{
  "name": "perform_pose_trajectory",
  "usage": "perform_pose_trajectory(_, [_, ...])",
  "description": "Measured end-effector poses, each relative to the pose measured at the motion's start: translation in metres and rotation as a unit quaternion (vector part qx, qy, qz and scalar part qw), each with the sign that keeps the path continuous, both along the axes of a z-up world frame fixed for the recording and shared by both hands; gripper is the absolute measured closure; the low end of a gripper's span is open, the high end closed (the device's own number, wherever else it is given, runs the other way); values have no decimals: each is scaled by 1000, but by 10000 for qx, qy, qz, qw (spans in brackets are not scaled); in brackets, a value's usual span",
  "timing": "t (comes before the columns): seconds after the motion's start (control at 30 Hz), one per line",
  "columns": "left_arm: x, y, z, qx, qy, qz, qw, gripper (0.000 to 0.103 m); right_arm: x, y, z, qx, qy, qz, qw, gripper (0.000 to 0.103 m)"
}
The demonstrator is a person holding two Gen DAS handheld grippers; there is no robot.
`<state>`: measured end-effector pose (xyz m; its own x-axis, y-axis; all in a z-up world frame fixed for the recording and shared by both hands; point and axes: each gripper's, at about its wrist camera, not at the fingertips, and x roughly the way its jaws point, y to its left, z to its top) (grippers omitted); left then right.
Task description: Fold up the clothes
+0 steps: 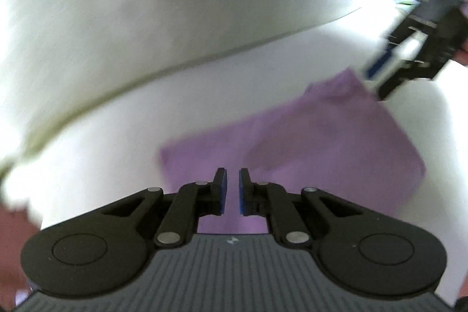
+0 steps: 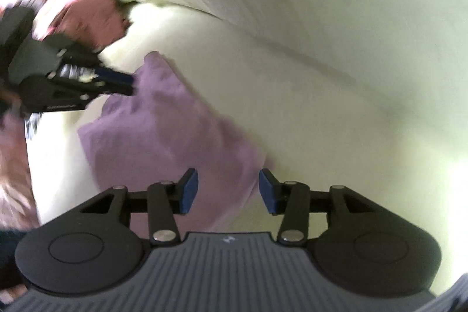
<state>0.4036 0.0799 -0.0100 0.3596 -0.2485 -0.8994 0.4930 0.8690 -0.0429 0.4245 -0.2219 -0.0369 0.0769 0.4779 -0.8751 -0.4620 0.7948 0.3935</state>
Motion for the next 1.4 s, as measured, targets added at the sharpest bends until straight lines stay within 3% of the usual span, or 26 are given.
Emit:
perform_pose_trajectory(0.07, [-18, 15, 1, 13, 251, 425, 9988, 95, -35, -5, -1, 113, 301, -576, 9978, 61])
perform_pose_trajectory(0.13, [-36, 32, 1, -144, 537, 980, 9936, 84, -64, -8, -1, 248, 519, -1086, 9924, 61])
perform_pose_trajectory(0.2, [-49, 43, -1, -315, 774, 1499, 9852, 81, -92, -8, -6, 273, 636, -1715, 9828, 61])
perform_pose_trajectory(0.3, [-55, 47, -12, -971, 907, 2106, 9685, 80, -116, -12, -11, 372, 699, -2536, 9641, 61])
perform_pose_trajectory(0.33, [-58, 57, 0, -1058, 909, 2177, 9660, 77, -122, -13, -13, 446, 735, -2812, 9558, 61])
perform_pose_trajectory(0.4, [-55, 65, 0, -1379, 936, 2565, 9521, 62, -128, -9, -17, 480, 729, -2988, 9503, 61])
perform_pose_trajectory(0.5, [-53, 62, -36, -1388, 995, 3044, 9371, 62, -133, 1, -21, 442, 603, -3000, 9510, 61])
perform_pose_trajectory(0.63, [-54, 68, -60, -1466, 1168, 3408, 9213, 60, -142, 7, -24, 467, 478, -3334, 9404, 56])
perform_pose_trajectory(0.7, [-56, 69, -64, -1758, 1193, 3675, 9054, 47, -144, 9, -27, 470, 456, -3489, 9349, 54])
perform_pose_trajectory(0.8, [-50, 59, -62, -2150, 1240, 3653, 8972, 48, -146, 14, -29, 335, 409, -3629, 9303, 53])
perform_pose_trajectory(0.87, [-48, 54, -65, -2200, 1252, 3735, 8924, 48, -147, 15, -31, 371, 467, -3802, 9230, 53])
perform_pose_trajectory(0.93, [-48, 55, -66, -2178, 1225, 3817, 8898, 56, -147, 15, -33, 366, 537, -3929, 9173, 52])
perform_pose_trajectory(1.0, [-51, 63, -68, -2223, 1271, 3946, 8824, 76, -148, 10, -34, 417, 570, -4097, 9095, 52])
perform_pose_trajectory(1.1, [-50, 74, -78, -2437, 1448, 4113, 8663, 84, -148, 2, -38, 529, 616, -4470, 8908, 52])
perform_pose_trajectory(1.13, [-49, 73, -76, -2416, 1448, 4104, 8673, 85, -150, -1, -40, 592, 629, -4615, 8829, 52])
perform_pose_trajectory(1.2, [-45, 59, -71, -2115, 1325, 3782, 8914, 93, -151, -4, -43, 702, 655, -4835, 8701, 52])
perform_pose_trajectory(1.27, [-43, 47, -71, -1955, 1249, 3592, 9040, 97, -149, -1, -45, 716, 637, -4877, 8677, 52])
perform_pose_trajectory(1.3, [-43, 41, -70, -1878, 1211, 3499, 9097, 98, -146, 2, -46, 685, 607, -4834, 8706, 56])
perform_pose_trajectory(1.33, [-43, 39, -70, -1847, 1190, 3473, 9117, 99, -143, 5, -46, 648, 571, -4775, 8744, 74])
perform_pose_trajectory(1.4, [-44, 39, -70, -1853, 1150, 3490, 9114, 100, -139, 11, -47, 478, 506, -4675, 8813, 87])
